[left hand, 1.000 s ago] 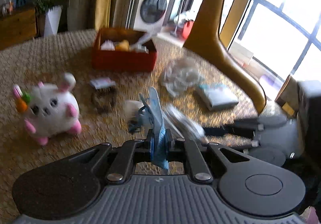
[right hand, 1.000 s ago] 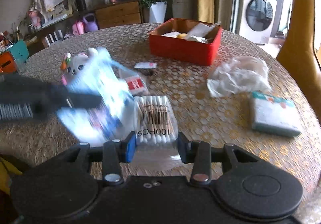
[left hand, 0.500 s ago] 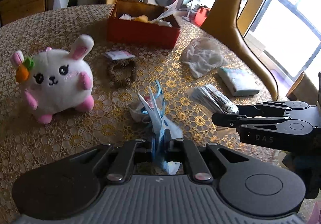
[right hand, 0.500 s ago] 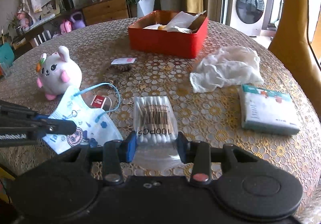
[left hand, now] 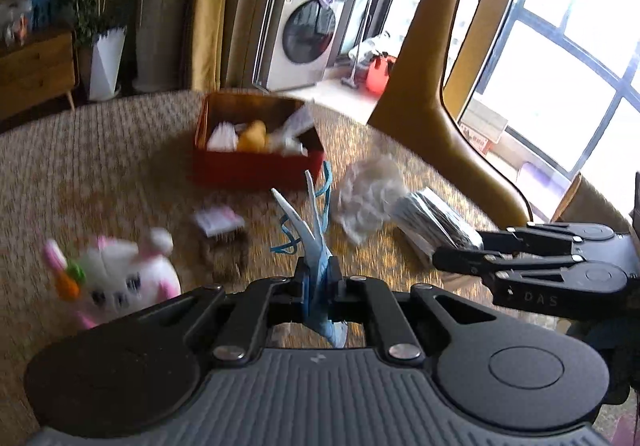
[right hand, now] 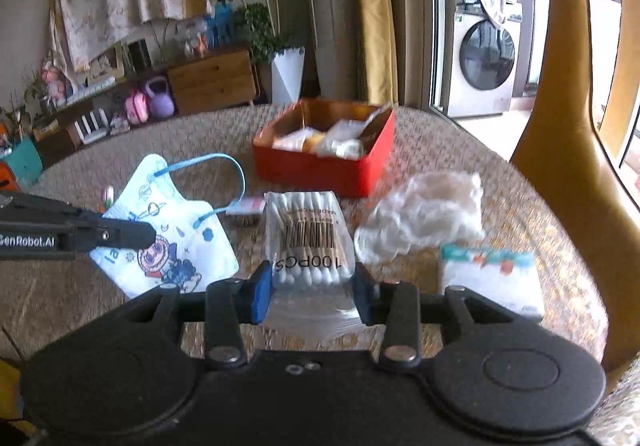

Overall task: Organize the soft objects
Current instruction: 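Carry the mask and cotton swab bag with both tools over the red box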

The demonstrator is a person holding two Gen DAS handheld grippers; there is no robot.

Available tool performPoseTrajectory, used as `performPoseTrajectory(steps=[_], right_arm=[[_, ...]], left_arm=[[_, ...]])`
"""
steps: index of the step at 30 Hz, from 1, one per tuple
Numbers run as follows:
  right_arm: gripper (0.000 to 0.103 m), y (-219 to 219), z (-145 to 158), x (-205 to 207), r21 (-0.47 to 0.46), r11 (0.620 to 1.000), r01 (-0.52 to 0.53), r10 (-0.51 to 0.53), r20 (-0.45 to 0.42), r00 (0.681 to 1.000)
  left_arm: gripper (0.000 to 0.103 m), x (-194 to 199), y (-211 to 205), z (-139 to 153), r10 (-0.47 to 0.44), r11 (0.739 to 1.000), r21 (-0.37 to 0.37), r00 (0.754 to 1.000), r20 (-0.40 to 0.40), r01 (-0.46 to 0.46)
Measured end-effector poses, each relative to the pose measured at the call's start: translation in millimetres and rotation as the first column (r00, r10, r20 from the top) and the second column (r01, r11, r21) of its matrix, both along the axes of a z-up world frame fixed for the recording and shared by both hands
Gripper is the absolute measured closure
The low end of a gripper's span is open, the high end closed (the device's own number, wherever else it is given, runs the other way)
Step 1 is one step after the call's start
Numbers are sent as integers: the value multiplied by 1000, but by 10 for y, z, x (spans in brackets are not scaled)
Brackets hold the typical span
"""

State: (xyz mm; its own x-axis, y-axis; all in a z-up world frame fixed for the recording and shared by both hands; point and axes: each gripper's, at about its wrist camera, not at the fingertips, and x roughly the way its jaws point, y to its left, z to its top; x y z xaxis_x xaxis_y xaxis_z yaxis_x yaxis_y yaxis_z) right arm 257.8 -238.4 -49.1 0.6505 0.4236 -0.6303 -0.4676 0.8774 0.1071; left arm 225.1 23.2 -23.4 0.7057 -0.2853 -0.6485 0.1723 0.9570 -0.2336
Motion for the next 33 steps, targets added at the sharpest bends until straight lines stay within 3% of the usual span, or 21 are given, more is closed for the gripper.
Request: performPoseTrajectory(steps=[7, 14, 21, 33], right_arm=[[63, -38, 229, 227, 20, 1000, 14, -15, 46, 999], [63, 71, 305, 602, 18, 999, 29, -30, 68, 997], [63, 231, 236, 1062, 4, 999, 39, -39, 66, 997], [62, 696, -29, 1815, -53, 997, 52, -49, 54, 997]], left_arm=[[96, 430, 59, 365, 24, 998, 48, 998, 55, -27], [96, 993, 81, 519, 58, 993, 102, 996, 61, -64], [96, 1556, 60, 410, 69, 983, 164, 996, 47, -76], [95, 2409, 2, 76, 114, 973, 201, 993, -7, -111]])
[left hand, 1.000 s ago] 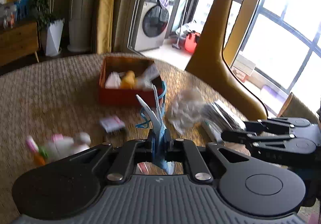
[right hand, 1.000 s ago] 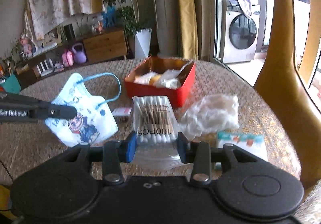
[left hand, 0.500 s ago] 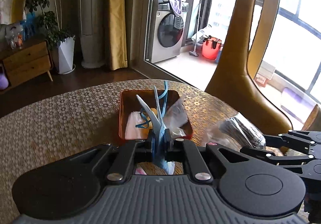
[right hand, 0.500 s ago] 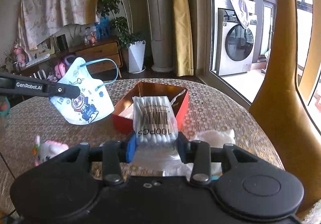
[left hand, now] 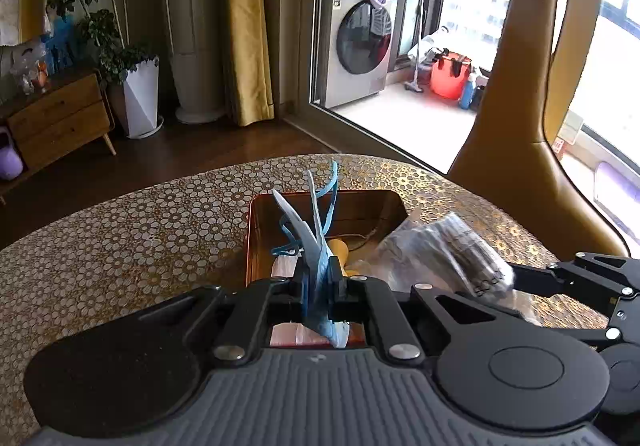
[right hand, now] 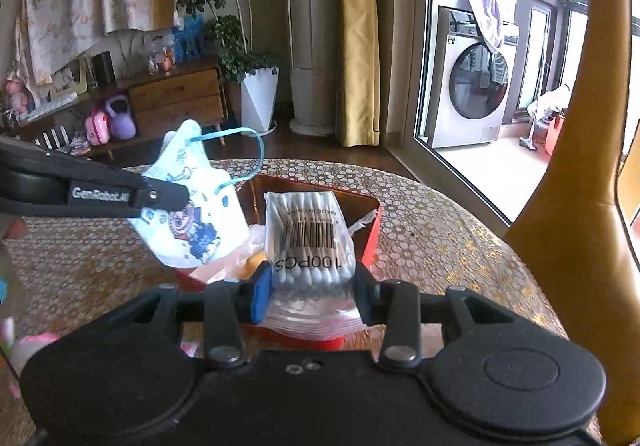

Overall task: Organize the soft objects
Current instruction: 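Carry the mask and cotton swab bag with both tools over the red box, then open both tools to drop the mask and swab bag into the red box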

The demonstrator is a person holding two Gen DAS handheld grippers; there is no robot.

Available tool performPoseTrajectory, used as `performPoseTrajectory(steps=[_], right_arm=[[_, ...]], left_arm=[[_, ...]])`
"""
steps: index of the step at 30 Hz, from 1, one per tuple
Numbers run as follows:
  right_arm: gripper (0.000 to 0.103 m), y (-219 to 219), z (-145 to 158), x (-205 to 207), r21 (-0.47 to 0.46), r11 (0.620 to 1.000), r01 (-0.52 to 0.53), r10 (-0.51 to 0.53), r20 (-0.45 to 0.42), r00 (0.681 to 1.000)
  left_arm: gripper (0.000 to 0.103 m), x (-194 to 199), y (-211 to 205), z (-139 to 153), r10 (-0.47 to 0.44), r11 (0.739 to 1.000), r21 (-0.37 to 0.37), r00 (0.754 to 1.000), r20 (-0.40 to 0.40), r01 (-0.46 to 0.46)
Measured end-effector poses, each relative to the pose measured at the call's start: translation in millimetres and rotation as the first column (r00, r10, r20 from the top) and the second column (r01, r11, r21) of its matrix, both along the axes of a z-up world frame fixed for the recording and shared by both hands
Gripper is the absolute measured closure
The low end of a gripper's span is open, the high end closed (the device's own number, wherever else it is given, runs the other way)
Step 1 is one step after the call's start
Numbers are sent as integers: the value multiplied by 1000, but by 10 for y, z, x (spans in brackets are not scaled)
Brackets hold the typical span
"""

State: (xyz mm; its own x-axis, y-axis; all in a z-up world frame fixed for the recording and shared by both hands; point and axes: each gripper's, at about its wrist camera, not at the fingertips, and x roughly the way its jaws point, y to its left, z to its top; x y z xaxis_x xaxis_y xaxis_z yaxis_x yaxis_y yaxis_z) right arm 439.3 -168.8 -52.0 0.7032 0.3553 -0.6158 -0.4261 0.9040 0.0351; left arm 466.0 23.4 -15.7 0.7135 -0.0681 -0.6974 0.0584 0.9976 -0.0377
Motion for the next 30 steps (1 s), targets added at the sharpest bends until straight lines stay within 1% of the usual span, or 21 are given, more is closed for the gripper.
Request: performPoseTrajectory(steps=[4, 8, 11, 15, 19, 22, 25, 27, 29, 30], right_arm=[[63, 124, -120, 206, -23, 1000, 2, -2, -16, 1000], [63, 233, -276, 365, -67, 998, 8, -10, -31, 999], [63, 286, -379, 453, -75, 997, 7, -11, -54, 998], [63, 353, -492, 521, -111, 994, -1, -6, -65, 998], [62, 365, -571, 567, -104, 995, -3, -7, -91, 996], [61, 371, -580, 542, -108, 994, -12, 3, -80, 997], [60, 373, -580, 541, -113, 993, -23, 14, -75, 997], [59, 374, -575, 543, -114, 993, -30, 22, -72, 997], [57, 365, -573, 530, -114, 993, -40, 33, -65, 997], [56, 359, -570, 523, -110, 993, -42, 36, -63, 997]], left_arm=[[95, 216, -10, -162, 16, 1000, 12, 1000, -25, -16], [95, 403, -18, -280, 35, 999, 2, 998, -46, -35], [95, 506, -48, -375, 41, 999, 11, 997, -60, -40], [95, 587, -79, -480, 49, 999, 16, 996, -78, -47], [95, 644, -70, -588, 57, 998, 6, 992, -109, -57], [92, 672, -44, -668, 65, 998, -9, 989, -134, -66], [85, 667, -26, -735, 86, 996, -15, 985, -152, -89], [76, 652, -13, -755, 88, 995, -25, 984, -154, -92], [69, 646, -20, -763, 90, 995, -25, 985, -151, -94], [64, 639, -27, -765, 86, 996, -26, 985, -149, -91]])
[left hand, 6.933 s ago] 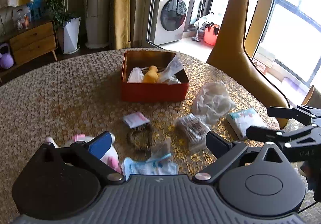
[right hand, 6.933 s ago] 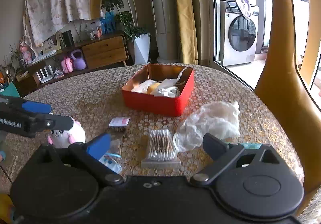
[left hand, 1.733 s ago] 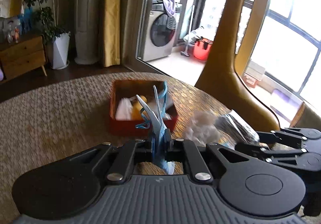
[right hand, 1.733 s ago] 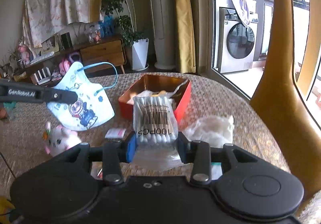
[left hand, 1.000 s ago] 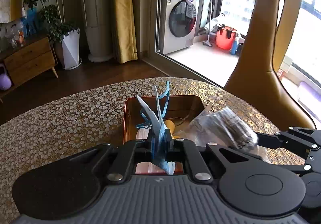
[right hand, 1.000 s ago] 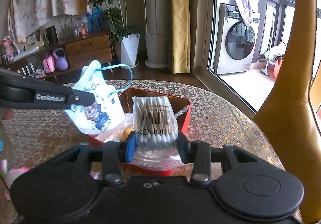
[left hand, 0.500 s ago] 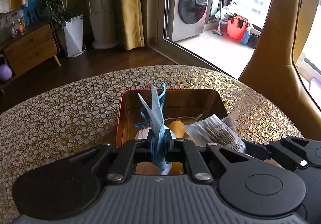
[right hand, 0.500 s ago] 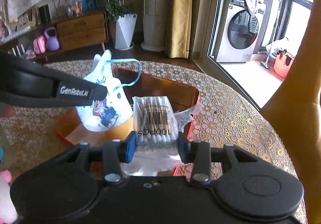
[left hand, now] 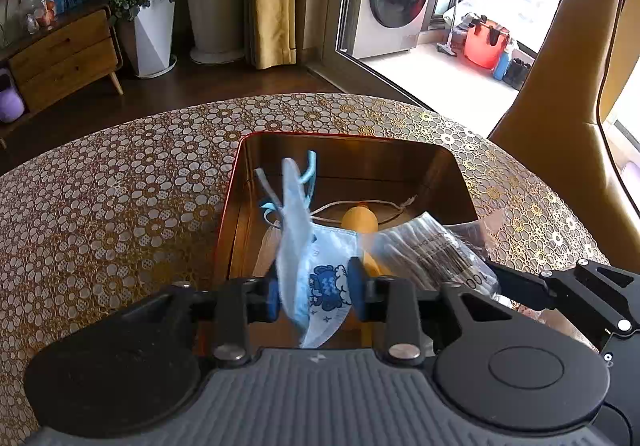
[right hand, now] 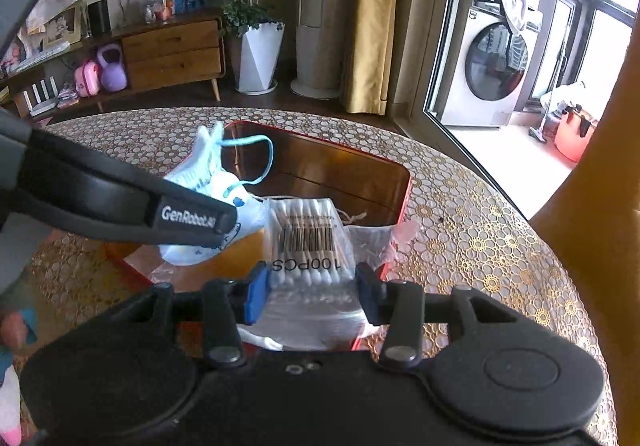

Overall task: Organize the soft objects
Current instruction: 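Open both tools to drop the mask and swab bag into the red box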

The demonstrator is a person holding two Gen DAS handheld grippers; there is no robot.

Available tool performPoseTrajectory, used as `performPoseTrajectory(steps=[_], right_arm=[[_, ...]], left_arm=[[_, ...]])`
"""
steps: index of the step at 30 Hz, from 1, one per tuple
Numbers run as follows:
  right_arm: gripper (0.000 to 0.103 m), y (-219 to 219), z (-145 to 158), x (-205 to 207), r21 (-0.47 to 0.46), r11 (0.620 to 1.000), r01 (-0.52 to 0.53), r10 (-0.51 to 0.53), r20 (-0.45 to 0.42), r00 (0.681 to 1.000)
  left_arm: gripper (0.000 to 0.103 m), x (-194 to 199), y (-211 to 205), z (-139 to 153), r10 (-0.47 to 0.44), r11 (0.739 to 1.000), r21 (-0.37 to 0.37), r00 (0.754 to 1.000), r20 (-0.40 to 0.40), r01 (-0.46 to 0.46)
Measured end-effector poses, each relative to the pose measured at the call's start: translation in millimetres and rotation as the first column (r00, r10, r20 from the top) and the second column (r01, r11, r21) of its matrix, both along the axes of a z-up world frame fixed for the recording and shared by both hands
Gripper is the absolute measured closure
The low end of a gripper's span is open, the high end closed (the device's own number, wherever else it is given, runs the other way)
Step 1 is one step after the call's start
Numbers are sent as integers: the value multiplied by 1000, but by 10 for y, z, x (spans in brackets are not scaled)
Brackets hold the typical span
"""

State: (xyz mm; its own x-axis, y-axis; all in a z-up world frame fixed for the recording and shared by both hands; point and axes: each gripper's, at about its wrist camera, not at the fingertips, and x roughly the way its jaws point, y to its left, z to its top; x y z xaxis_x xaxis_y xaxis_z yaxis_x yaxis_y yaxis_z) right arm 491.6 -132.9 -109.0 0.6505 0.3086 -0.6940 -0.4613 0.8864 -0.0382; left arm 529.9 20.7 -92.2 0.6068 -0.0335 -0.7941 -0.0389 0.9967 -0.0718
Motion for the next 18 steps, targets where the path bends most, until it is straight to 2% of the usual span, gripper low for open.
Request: performPoseTrajectory(steps=[3, 6, 8, 18], right_arm=[[54, -22, 18, 6, 6, 1000, -9, 9, 3, 1000], [46, -43, 48, -11, 6, 1000, -19, 19, 20, 1000], [38, -60, 87, -41, 14, 1000, -25, 24, 36, 999], [28, -279, 283, -226, 79, 997, 4, -8, 40, 999]], left_arm=[[51, -33, -7, 10, -1, 1000, -1, 1000, 11, 1], [48, -65, -12, 45, 0, 1000, -3, 1000, 21, 0], [46, -96, -12, 81, 2, 1000, -11, 1000, 26, -1], [41, -383, 0, 376, 13, 1000, -24, 998, 68, -11]])
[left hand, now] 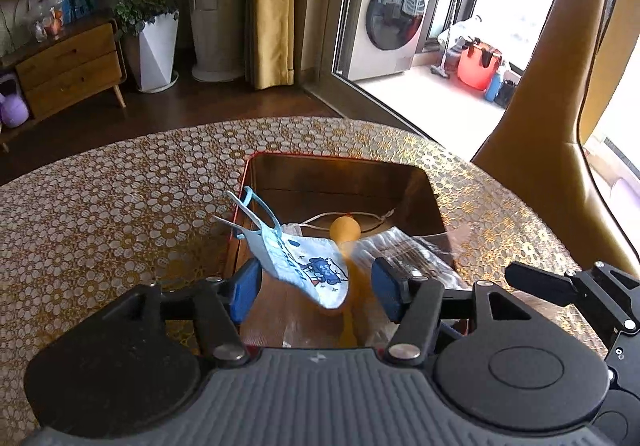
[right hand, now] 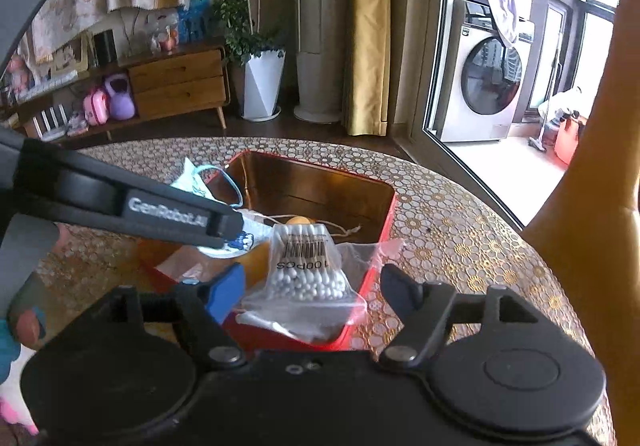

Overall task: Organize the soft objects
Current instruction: 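Open both tools to drop the mask and swab bag into the red box, then withdraw both tools from the red box back over the table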

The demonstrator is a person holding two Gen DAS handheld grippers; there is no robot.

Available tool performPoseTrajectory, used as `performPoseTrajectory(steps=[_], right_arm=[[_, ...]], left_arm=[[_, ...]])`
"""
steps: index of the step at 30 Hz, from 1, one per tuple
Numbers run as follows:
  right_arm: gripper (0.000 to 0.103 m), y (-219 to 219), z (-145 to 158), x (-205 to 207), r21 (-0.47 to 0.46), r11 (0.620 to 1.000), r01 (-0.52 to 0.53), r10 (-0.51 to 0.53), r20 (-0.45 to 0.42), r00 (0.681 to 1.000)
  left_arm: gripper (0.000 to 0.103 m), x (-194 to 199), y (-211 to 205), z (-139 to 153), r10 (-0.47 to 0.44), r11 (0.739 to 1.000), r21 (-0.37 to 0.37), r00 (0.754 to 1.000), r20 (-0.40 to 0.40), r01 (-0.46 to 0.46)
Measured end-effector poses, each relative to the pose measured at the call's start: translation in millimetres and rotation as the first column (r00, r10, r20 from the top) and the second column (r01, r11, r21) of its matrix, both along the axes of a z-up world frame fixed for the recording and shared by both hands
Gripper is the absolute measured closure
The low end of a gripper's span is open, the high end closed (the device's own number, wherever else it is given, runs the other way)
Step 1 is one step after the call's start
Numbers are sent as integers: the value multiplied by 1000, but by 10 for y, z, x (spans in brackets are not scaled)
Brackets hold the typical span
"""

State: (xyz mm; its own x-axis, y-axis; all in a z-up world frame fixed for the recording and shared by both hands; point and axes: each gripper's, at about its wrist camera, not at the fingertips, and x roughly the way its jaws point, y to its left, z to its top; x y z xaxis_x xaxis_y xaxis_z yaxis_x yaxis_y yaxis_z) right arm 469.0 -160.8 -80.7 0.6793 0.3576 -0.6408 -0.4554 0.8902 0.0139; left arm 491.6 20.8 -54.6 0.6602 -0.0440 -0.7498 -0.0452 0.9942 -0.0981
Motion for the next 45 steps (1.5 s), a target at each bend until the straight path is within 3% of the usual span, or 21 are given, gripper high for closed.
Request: performPoseTrajectory(steps=[3, 12, 20, 35, 41, 45], right_arm=[[25, -112, 89, -112, 14, 1000, 18, -18, -1, 1000], [17, -400, 446, -519, 91, 994, 57, -58, 7, 998], [15, -578, 650, -961, 134, 989, 60, -63, 19, 998], [4, -785, 652, -1715, 195, 980, 41, -45, 19, 999], [2, -851, 541, -1912, 203, 978, 41, -45, 17, 999], [2, -898, 434, -1954, 207, 977, 57, -58, 0, 998]], left_arm=[[34, -155, -13, 169, -1, 1000, -2, 1000, 31, 1], [33, -669, -136, 568, -39, 999, 20, 996, 86, 37], [29, -1159, -175, 748, -78, 997, 21, 991, 110, 76], [18, -2015, -82, 677, -127, 991, -16, 986, 107, 130], [5, -2274, -72, 581, -136, 991, 0, 984, 119, 137], [2, -2415, -95, 497, -164, 986, 14, 978, 126, 163]])
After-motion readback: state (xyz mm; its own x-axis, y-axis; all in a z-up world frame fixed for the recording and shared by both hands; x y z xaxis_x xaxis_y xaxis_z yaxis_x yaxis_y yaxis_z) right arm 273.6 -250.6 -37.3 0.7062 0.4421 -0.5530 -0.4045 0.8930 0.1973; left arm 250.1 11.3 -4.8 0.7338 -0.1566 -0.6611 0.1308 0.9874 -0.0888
